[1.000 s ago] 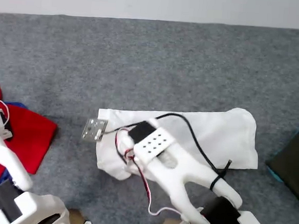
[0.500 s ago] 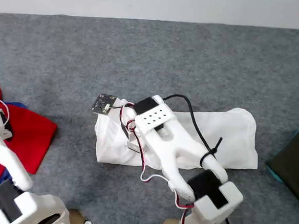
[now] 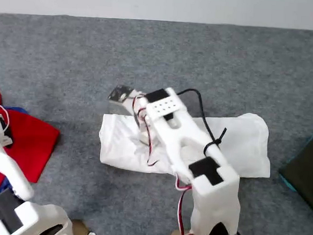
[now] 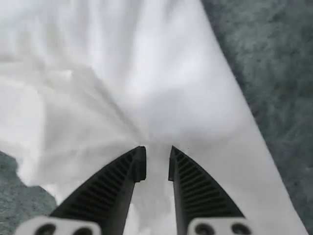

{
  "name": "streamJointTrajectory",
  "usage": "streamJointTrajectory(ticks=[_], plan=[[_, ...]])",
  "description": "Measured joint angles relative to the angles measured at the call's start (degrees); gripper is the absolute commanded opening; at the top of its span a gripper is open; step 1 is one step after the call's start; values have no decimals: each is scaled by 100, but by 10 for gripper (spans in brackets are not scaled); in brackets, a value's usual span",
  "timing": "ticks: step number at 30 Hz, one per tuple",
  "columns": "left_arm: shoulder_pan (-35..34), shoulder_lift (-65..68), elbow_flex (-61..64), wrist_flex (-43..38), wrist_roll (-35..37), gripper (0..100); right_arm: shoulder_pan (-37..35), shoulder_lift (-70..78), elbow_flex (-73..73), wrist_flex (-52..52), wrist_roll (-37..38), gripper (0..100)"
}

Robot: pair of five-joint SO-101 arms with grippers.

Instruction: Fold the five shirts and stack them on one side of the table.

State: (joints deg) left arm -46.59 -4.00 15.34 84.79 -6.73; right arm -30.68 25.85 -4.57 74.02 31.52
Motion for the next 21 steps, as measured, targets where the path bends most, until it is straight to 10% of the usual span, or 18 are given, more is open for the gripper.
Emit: streamJointTrajectory(ticks=[21], plan=[[0, 0, 0, 0, -176, 72, -633, -1266, -519, 2629, 0, 92]])
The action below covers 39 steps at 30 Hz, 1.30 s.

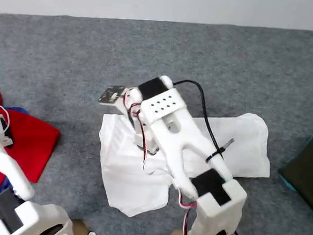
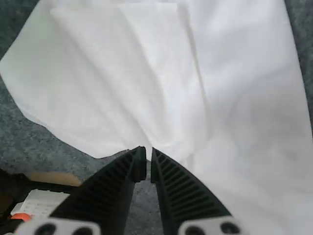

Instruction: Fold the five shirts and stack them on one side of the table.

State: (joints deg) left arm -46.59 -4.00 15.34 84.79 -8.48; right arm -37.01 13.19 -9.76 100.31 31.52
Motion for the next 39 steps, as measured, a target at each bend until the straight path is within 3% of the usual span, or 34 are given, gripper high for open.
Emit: streamJointTrajectory(ticks=[6, 12, 17, 29, 34, 39], plan=[[0, 0, 0, 0, 0, 72, -756, -1143, 1785, -255, -9, 125], [0, 0, 0, 0, 0, 72, -1477, -2479, 4009, -1433, -290, 172], [0, 0, 0, 0, 0, 72, -1767, -2699, 5169, -2295, -448, 174], [0, 0, 0, 0, 0, 72, -1811, -2295, 5793, -3490, -448, 166], [0, 0, 0, 0, 0, 72, -1793, -1987, 5626, -3560, -352, 4], [0, 0, 0, 0, 0, 72, -1723, -1811, 5310, -3209, -220, 11]])
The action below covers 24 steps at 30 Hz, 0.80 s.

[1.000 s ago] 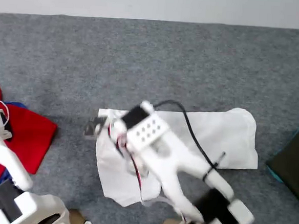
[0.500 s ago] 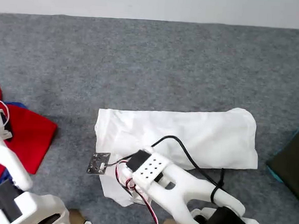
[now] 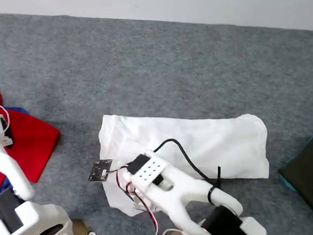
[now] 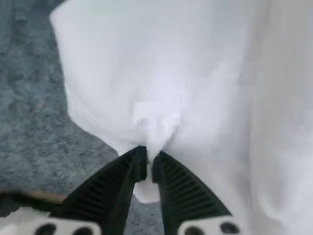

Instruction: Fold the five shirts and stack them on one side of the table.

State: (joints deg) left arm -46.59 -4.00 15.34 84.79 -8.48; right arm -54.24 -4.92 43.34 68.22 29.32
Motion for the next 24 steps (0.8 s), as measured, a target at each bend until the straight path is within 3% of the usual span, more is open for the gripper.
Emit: streamJointTrajectory(ticks=[6, 12, 18, 24], plan=[[0, 0, 0, 0, 0, 72, 404, 0, -791, 589, 35, 11], [0, 0, 0, 0, 0, 72, 1354, 220, -1881, 677, 167, 11], [0, 0, 0, 0, 0, 72, 2312, 1846, -3516, 800, 9, 48], [0, 0, 0, 0, 0, 72, 2681, 3499, -5266, 1670, -563, 128]])
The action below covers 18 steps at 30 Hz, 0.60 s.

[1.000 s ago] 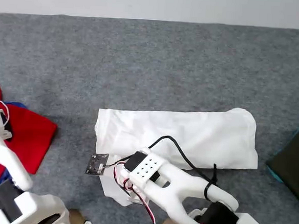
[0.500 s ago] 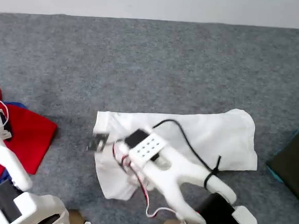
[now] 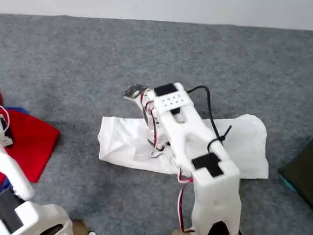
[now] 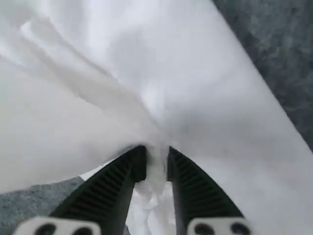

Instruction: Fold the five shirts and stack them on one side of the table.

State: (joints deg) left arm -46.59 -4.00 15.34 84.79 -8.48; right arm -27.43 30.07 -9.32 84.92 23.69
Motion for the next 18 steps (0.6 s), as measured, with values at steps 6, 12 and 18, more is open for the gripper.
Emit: streamJointTrajectory(ticks=[6, 12, 18], plan=[[0, 0, 0, 0, 0, 72, 105, 615, -1064, 448, -211, 128], [0, 0, 0, 0, 0, 72, 123, 835, -1495, 466, -211, 128], [264, -316, 0, 149, -193, 72, 123, 1055, -1582, 466, -211, 127]])
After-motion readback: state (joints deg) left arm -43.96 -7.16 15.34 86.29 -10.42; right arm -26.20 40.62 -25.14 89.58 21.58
